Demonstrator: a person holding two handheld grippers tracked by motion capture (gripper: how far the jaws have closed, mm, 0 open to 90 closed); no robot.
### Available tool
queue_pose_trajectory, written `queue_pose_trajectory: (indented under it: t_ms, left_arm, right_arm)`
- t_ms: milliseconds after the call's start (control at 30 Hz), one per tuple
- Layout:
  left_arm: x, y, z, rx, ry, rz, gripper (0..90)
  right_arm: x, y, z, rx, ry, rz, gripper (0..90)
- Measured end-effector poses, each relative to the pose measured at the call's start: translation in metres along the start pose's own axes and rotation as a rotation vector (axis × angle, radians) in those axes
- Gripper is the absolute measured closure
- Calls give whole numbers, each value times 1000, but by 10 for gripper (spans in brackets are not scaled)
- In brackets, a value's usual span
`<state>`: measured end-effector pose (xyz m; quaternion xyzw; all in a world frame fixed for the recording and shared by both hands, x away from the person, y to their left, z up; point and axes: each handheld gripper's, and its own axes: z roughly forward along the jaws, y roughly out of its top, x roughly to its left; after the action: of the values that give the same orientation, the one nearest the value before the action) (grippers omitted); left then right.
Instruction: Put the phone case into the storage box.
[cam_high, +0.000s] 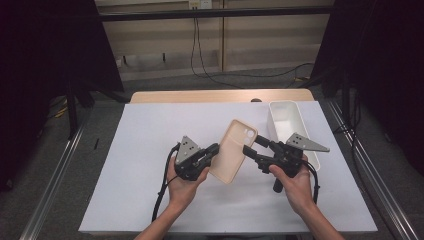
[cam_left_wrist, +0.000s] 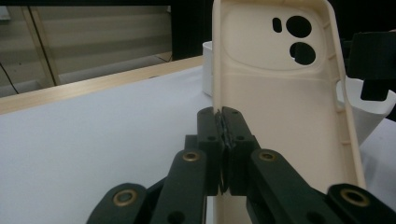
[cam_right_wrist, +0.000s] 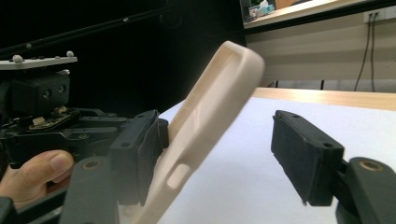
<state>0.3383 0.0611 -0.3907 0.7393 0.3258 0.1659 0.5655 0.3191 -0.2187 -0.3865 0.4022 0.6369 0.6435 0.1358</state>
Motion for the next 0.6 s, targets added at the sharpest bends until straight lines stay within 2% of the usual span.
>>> queue_pose_trajectory:
  t_ms: [100, 167, 333, 467, 600]
  left_arm:
    - [0, 0, 0, 4, 1, -2, 876]
    - [-1, 0, 1, 3, 0, -1, 876]
    - [-3, -1, 1, 6, -5, 1, 876]
    - [-3, -1, 1, 6, -7, 2, 876]
    - [-3, -1, 1, 9, -7, 7, 875]
  right_arm:
    - [0, -1, 1, 4, 15, 2, 384]
    - [-1, -1, 2, 5, 24, 6, 458]
    - [-3, -1, 3, -1, 42, 28, 551]
    - [-3, -1, 3, 1, 54, 24, 646]
    - [-3, -2, 3, 5, 60, 22, 673]
